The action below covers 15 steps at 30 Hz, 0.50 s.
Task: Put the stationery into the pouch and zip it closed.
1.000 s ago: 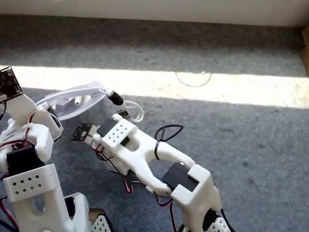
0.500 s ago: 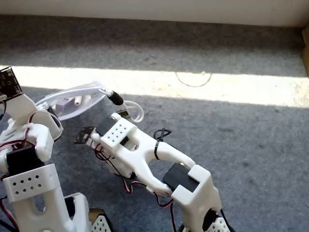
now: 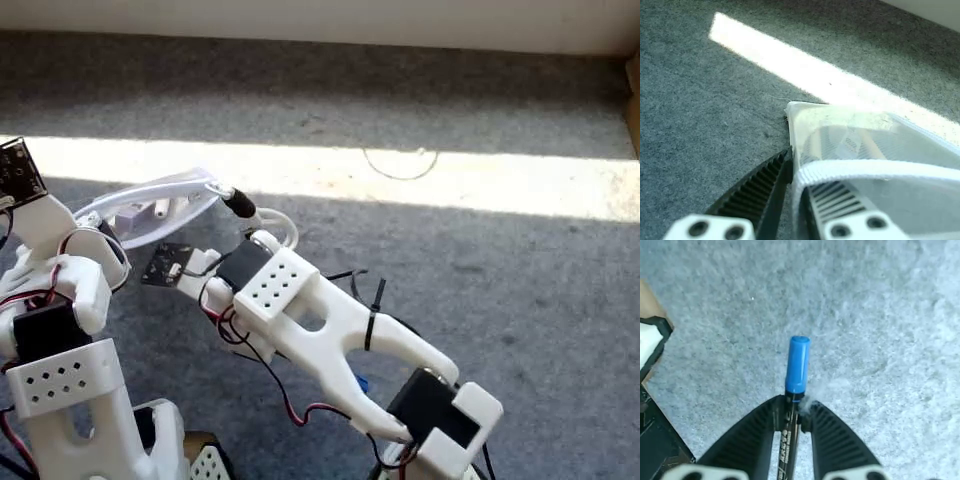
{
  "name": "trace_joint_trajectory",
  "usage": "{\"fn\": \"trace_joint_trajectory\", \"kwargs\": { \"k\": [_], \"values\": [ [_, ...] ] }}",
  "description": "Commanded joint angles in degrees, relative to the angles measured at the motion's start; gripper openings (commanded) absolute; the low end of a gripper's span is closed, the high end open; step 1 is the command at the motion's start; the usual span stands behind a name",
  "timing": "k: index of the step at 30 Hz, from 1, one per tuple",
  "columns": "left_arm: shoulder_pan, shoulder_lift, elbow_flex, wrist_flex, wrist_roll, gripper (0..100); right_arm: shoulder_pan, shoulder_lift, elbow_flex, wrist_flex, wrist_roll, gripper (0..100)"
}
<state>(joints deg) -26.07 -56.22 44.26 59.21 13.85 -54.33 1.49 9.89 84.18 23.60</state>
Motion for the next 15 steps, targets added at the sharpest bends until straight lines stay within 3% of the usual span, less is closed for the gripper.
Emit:
{"fn": "trace_joint_trajectory", "kwargs": {
  "k": [1,15],
  "values": [
    [-1.1,-0.75,-0.4,-0.79,0.35,1,0.13,-6.2,-0.22,-0.92,0.53,0.5],
    [-1.1,-0.75,-0.4,-0.79,0.35,1,3.65,-14.99,-0.22,-1.27,0.18,0.5]
  ]
}}
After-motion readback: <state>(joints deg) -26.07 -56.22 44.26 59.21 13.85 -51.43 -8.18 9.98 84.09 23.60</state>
